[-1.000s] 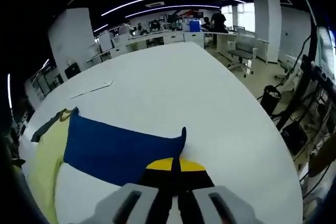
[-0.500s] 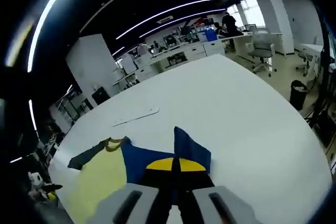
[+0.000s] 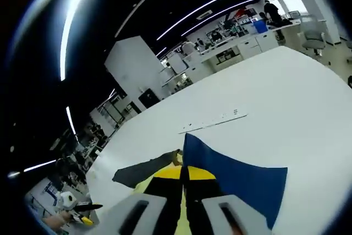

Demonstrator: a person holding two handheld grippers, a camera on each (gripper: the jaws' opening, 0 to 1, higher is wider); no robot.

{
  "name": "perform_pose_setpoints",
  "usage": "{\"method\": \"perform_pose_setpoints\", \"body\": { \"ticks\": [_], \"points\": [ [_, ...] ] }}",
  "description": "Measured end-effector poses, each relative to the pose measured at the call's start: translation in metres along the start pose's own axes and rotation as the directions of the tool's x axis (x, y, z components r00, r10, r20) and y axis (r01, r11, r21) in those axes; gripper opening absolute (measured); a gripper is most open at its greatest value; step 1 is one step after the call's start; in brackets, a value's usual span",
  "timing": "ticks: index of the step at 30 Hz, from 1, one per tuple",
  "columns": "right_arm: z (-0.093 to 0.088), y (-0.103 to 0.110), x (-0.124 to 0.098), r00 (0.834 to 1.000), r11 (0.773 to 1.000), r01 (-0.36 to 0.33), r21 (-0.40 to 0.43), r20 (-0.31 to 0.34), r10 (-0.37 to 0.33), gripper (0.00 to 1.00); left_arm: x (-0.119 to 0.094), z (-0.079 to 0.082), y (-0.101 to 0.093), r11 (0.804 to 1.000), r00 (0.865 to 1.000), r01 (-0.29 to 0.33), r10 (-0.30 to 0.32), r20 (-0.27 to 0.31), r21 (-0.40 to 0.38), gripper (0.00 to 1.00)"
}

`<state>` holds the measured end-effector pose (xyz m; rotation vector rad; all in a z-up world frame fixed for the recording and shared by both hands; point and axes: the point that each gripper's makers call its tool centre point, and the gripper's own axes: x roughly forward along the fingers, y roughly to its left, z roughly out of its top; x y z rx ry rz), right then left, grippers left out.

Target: Fold the garment on the visible template until the final outline fits inside the template.

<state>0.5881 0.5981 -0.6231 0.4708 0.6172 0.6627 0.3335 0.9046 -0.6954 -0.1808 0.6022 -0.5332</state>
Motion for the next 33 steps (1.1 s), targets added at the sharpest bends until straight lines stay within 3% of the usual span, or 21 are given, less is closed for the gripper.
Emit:
{"method": "perform_pose_setpoints", "body": {
  "ticks": [5, 16, 23, 33],
  "points": [
    [-0.014, 0.039, 0.031, 0.997, 0.998, -0.053, -0.038, -0.050, 0.051, 0.00, -0.002, -0.005, 0.004, 1.000, 1.000, -0.007, 0.008, -0.017, 0.024, 0.72],
    [-0.026, 0.097, 0.097, 0.980, 0.984, -0.170, -0.053, -0.116, 0.163, 0.00, -0.004, -0.006, 0.012, 0.999, 1.000, -0.018, 0.019, -0.003, 0.031, 0.71],
    [-0.046, 0.113, 0.137, 0.967, 0.978, -0.201, -0.062, -0.175, 0.187, 0.00, -0.004, -0.006, 0.015, 0.999, 1.000, -0.031, 0.031, 0.000, 0.030, 0.71],
    [-0.094, 0.108, 0.185, 0.956, 0.982, -0.154, -0.110, -0.269, 0.120, 0.00, -0.005, -0.004, 0.020, 0.999, 0.999, -0.052, 0.052, 0.013, 0.013, 0.70]
  ]
}}
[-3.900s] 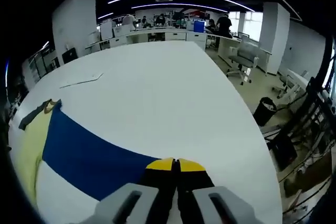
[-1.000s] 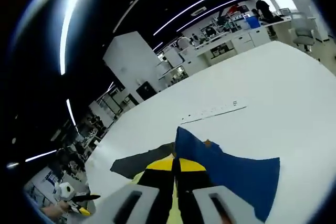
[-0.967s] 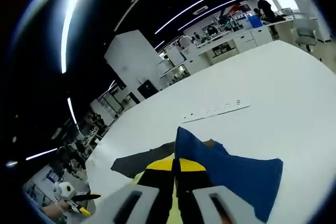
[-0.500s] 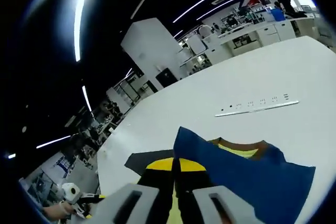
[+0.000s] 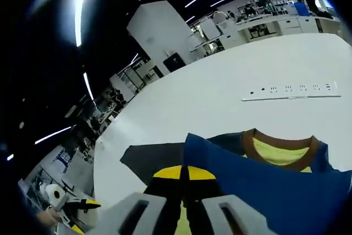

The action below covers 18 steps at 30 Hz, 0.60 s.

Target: Fold the garment on the visible template until the final outline fits inside the template.

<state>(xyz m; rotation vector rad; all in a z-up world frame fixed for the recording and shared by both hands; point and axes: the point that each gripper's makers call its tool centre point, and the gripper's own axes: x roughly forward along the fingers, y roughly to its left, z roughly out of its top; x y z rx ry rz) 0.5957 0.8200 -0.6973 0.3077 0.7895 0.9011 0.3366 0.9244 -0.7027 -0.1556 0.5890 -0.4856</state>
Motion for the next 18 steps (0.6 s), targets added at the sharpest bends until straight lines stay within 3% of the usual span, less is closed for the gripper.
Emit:
{"method": "perform_pose_setpoints", "body": {
  "ticks": [7, 18],
  "points": [
    [-0.024, -0.008, 0.022, 0.998, 0.999, 0.033, 0.003, -0.058, -0.033, 0.00, -0.001, 0.001, 0.001, 1.000, 1.000, -0.008, 0.008, 0.008, -0.010, 0.69],
    [-0.043, -0.002, 0.037, 0.995, 0.999, 0.041, -0.018, -0.091, -0.043, 0.00, -0.001, 0.000, 0.004, 1.000, 1.000, -0.012, 0.012, 0.012, -0.020, 0.69]
  ]
}}
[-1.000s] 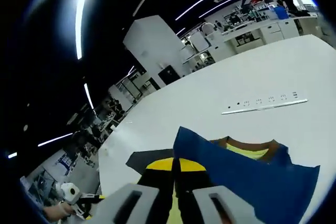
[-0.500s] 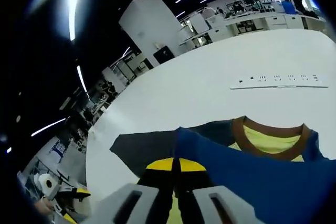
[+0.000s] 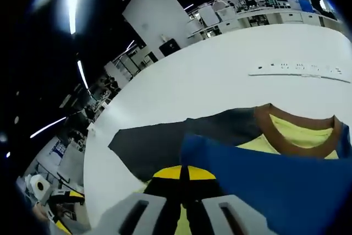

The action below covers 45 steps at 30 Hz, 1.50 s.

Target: Fold the garment on the visible template until the final outline fits inside the template.

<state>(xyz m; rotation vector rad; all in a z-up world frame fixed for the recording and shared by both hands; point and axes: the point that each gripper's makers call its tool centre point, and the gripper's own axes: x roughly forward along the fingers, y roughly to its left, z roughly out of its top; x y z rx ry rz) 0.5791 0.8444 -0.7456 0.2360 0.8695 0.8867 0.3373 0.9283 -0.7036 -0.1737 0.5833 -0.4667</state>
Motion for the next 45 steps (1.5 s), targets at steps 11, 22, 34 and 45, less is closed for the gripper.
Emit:
{"method": "perform_pose_setpoints", "body": {
  "ticks": [11, 22, 34, 45],
  "points": [
    [-0.010, 0.003, 0.010, 0.999, 1.000, -0.015, 0.020, -0.028, 0.016, 0.00, 0.001, 0.000, 0.002, 1.000, 1.000, -0.005, 0.005, 0.001, -0.011, 0.69],
    [-0.012, 0.004, 0.012, 0.999, 0.993, -0.045, -0.106, -0.031, 0.042, 0.02, 0.002, -0.002, 0.002, 1.000, 1.000, -0.009, 0.008, -0.011, -0.015, 0.69],
    [0.017, -0.009, -0.021, 0.993, 0.969, -0.072, -0.238, 0.077, 0.093, 0.55, 0.002, -0.004, 0.000, 1.000, 1.000, -0.006, 0.006, -0.025, -0.011, 0.70],
    [0.033, -0.048, -0.060, 0.996, 0.952, -0.016, -0.304, 0.084, 0.043, 0.57, 0.006, -0.003, -0.003, 1.000, 0.999, 0.022, -0.022, -0.040, 0.005, 0.71]
  ]
}}
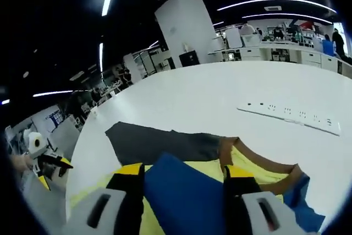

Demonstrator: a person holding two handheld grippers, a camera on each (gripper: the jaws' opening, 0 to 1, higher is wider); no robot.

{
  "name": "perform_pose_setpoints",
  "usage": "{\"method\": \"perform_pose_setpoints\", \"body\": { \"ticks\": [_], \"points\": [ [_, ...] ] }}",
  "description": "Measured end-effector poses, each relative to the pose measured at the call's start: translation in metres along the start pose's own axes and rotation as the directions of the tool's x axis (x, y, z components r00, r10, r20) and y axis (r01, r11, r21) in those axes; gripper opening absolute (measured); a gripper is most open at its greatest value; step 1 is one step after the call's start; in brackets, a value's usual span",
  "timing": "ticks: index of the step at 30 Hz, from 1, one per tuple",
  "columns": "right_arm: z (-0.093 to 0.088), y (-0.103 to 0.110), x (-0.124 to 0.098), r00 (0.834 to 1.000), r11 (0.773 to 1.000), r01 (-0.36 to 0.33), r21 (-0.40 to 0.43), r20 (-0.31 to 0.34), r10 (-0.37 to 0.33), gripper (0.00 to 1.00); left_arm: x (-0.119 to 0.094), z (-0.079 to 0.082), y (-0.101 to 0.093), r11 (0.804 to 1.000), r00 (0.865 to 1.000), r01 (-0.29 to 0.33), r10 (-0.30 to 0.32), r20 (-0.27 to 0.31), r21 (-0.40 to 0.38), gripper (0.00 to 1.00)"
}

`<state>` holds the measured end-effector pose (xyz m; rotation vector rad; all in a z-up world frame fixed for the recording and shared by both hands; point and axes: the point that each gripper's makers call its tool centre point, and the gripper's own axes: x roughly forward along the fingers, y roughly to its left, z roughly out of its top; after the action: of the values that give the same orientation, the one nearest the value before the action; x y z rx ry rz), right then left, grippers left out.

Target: Fold the garment on the visible template until the final outline fits inside the template.

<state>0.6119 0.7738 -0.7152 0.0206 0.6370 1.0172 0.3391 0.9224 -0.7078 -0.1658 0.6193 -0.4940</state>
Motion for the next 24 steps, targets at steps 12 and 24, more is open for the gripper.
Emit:
{"method": "perform_pose_setpoints", "body": {
  "ticks": [12, 24],
  "points": [
    [-0.010, -0.048, -0.044, 0.997, 0.997, 0.057, -0.045, -0.042, -0.059, 0.60, 0.031, 0.033, -0.001, 0.994, 0.999, 0.052, -0.050, -0.016, 0.091, 0.71],
    [-0.016, -0.107, -0.074, 0.990, 0.993, 0.104, -0.048, -0.088, -0.108, 0.48, 0.085, 0.079, -0.001, 0.987, 0.997, 0.069, -0.072, 0.010, 0.144, 0.68]
  ]
}}
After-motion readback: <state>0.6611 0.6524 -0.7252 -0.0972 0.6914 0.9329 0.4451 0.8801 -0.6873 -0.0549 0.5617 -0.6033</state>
